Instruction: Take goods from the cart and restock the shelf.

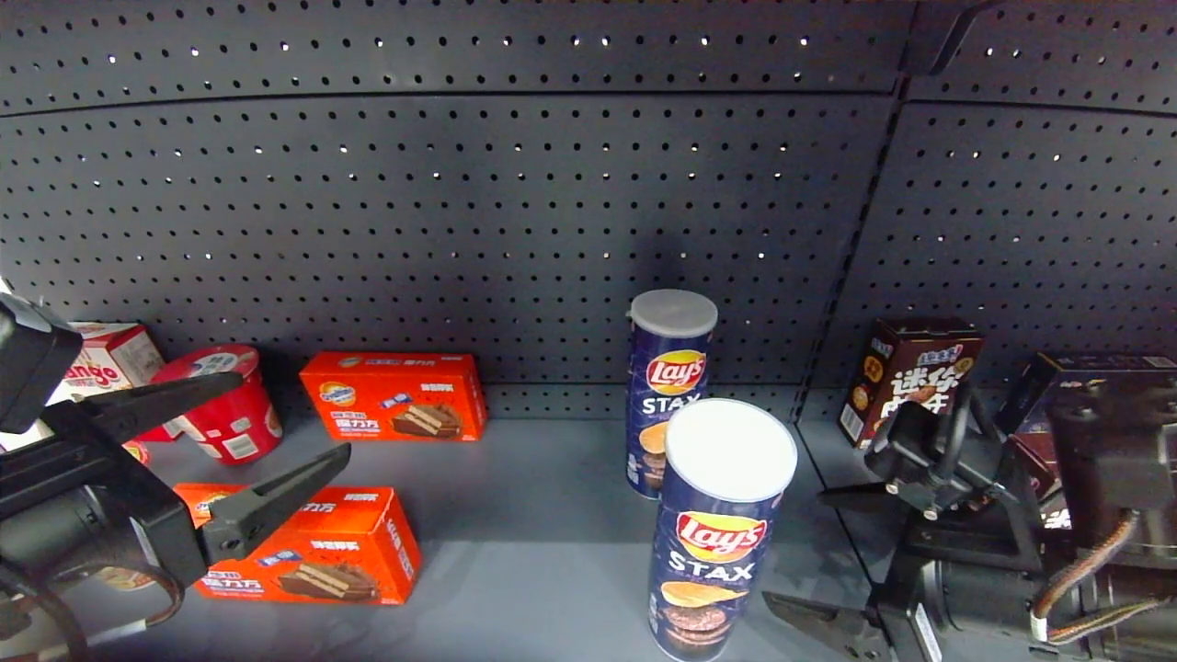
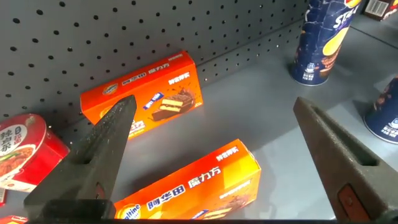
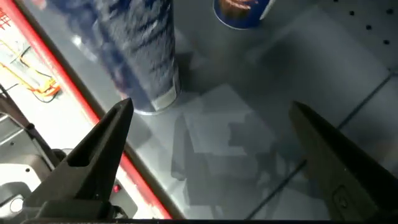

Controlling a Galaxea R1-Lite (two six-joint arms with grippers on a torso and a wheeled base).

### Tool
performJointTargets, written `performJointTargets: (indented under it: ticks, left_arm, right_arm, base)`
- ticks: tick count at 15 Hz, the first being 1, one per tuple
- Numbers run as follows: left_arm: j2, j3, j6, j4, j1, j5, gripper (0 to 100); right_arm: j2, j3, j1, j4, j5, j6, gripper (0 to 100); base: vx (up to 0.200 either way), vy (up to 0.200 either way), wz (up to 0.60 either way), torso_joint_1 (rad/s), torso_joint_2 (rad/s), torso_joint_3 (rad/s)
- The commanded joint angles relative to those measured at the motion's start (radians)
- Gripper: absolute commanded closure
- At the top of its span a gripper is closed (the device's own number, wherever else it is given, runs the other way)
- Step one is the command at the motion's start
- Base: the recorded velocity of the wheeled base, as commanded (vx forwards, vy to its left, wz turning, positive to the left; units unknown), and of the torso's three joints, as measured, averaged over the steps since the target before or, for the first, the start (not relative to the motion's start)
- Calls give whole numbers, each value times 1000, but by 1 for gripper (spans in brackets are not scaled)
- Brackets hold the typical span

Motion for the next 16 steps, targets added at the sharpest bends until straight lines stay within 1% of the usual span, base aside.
performJointTargets:
  ticks: [1,7,10,12,16]
  left_arm:
    - [1,1,0,0,0,0,0]
    - [-3,15,0,0,0,-1,0]
    - [-5,17,0,0,0,0,0]
    - [-5,31,0,0,-1,0,0]
    - [-12,51,0,0,0,0,0]
  right_arm:
    - [54,-35,2,0,0,-1,0]
    - [80,-53,-6,-2,0,-1,0]
    - [88,-56,-29,-12,2,-2,0]
    - [97,-59,-44,-16,2,-2,0]
    - [111,-68,-44,-16,3,-5,0]
  base:
    - [0,0,0,0,0,0]
    - [0,0,0,0,0,0]
    - [0,0,0,0,0,0]
    - [0,0,0,0,0,0]
    - [0,0,0,0,0,0]
